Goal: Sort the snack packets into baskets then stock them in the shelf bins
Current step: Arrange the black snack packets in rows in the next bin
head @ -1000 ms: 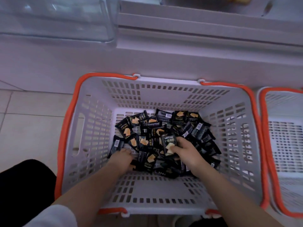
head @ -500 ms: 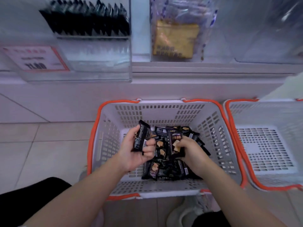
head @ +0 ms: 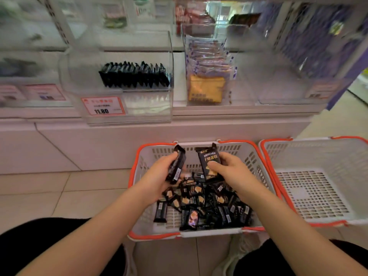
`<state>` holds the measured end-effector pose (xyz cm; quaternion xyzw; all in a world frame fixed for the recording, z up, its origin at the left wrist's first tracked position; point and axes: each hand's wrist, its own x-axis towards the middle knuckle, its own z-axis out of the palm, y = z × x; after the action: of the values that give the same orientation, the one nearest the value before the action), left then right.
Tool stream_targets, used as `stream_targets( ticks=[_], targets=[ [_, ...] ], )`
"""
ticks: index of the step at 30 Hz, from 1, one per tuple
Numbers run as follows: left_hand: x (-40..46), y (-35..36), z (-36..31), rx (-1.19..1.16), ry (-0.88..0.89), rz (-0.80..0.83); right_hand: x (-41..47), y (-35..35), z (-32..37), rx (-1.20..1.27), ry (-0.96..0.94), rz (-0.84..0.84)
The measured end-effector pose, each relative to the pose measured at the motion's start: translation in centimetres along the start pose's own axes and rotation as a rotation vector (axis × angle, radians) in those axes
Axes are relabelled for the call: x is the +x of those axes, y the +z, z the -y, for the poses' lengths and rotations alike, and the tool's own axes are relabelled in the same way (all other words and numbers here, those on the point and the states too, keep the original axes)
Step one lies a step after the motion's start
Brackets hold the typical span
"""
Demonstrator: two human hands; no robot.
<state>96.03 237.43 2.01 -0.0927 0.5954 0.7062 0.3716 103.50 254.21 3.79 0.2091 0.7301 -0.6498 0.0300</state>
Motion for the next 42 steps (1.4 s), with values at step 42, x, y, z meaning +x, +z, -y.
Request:
stream_targets(
  ticks=[42],
  targets=[
    [-1.7,-6.0,-24.8,1.313,1.514,-0.299,9.6,6.3,21.6,-0.229,-0.444,0.311]
  ],
)
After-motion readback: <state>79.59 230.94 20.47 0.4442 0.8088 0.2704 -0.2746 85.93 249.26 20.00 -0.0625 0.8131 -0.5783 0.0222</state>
